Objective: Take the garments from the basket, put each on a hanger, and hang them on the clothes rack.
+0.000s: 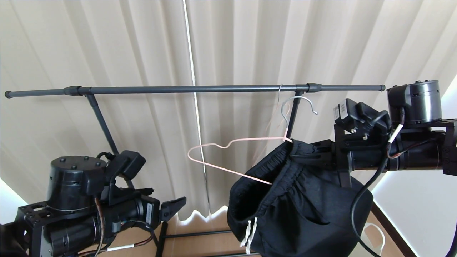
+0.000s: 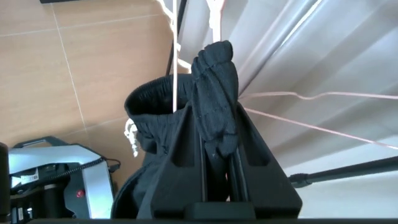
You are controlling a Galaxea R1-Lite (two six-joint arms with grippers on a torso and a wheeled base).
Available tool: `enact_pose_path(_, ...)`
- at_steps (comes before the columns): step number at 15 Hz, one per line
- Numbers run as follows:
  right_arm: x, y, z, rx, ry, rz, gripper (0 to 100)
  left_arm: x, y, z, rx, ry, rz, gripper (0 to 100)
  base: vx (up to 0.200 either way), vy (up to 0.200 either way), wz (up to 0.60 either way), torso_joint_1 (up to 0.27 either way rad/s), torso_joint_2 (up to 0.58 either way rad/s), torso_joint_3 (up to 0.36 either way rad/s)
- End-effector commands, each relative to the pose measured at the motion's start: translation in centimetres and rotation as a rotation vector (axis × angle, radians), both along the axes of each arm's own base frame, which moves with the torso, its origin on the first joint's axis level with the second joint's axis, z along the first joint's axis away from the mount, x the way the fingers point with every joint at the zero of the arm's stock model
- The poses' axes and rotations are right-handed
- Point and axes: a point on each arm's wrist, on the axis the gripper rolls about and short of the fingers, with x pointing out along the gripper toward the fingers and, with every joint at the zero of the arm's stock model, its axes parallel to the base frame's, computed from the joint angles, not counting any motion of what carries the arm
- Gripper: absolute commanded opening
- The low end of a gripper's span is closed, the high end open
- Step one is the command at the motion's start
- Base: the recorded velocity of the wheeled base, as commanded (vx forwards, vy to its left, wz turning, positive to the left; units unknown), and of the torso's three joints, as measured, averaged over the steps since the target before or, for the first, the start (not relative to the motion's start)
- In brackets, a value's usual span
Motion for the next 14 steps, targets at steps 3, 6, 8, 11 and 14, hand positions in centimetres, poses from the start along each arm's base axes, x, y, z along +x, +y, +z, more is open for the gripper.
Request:
enact_pose_path(3, 0.1, 0.1, 0.4, 0.047, 0.019, -0.03, 0, 0.0, -3.1, 2.1, -0.161, 0.148, 0.033, 100, 0.0, 0.0, 0.0, 0.0, 0.0, 0.0)
enact_pose_path(6, 0.1, 0.1, 0.9, 0.097, 0.037, -0.073, 0, -0.2, -5.6, -0.1, -0.103, 0.22, -0.02, 100, 0.0, 0.0, 0.0, 0.0, 0.0, 0.0)
enact_pose_path(8, 0.0, 0.1, 1.0, 0.098, 0.035, -0.077, 0, 0.7, -7.7, -1.2, -0.054, 0.208, -0.006, 100, 0.0, 0.0, 0.0, 0.0, 0.0, 0.0)
enact_pose_path(11, -0.8, -0.2, 1.3, 0.104, 0.022, -0.073, 0, 2.9, -10.9, -1.9, -0.019, 0.152, 0.037, 100, 0.0, 0.0, 0.0, 0.0, 0.0, 0.0)
enact_pose_path(14, -0.9, -0.1, 1.4, 0.105, 0.017, -0.071, 0, 4.4, -12.5, -1.8, -0.014, 0.11, 0.075, 100, 0.0, 0.0, 0.0, 0.0, 0.0, 0.0)
